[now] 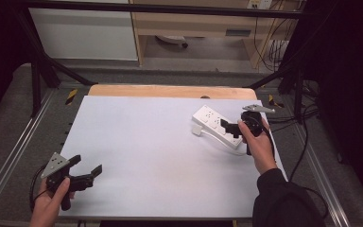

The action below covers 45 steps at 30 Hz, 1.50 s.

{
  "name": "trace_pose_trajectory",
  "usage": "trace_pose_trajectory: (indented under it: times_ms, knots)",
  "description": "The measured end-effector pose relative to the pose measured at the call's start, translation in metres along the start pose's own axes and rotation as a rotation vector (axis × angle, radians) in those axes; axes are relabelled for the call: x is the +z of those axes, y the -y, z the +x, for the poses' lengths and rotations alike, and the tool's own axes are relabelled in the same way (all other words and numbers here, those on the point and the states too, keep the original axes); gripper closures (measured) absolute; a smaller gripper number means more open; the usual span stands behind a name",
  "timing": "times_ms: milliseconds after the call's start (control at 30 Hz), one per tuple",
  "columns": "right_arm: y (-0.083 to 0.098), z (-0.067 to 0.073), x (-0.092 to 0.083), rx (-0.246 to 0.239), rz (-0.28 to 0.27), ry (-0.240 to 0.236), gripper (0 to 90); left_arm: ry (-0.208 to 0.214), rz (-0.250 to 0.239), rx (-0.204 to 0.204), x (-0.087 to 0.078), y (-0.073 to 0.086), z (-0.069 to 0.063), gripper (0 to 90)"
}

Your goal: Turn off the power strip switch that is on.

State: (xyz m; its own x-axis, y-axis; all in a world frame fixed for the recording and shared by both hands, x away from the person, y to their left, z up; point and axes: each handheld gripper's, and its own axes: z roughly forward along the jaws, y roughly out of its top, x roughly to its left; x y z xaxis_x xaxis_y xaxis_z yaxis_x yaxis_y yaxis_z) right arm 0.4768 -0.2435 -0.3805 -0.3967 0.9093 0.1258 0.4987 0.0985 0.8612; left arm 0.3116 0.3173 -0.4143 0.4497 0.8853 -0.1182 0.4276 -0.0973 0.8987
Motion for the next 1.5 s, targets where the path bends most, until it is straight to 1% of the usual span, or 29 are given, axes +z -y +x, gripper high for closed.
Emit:
trace_pose_trajectory:
  times_ms: [200,700,1133,1500]
  knots:
    - [-0.004,-0.001,-0.005,-0.007,-0.004,-0.001,4.6,0.000,-0.001,-0.003,0.000,0.000,0.000,5.4]
    - [-0.008,-0.007,-0.021,-0.012,-0.039,-0.009,4.1,0.000,-0.001,-0.002,0.000,0.000,0.000,5.4]
    - [-0.009,-0.018,-0.045,-0.001,-0.114,-0.013,3.5,-0.002,-0.005,0.002,0.000,0.000,0.000,5.4]
    - [-0.006,-0.022,-0.059,-0.009,-0.140,-0.013,4.5,-0.002,-0.006,0.005,0.000,0.000,0.000,5.4]
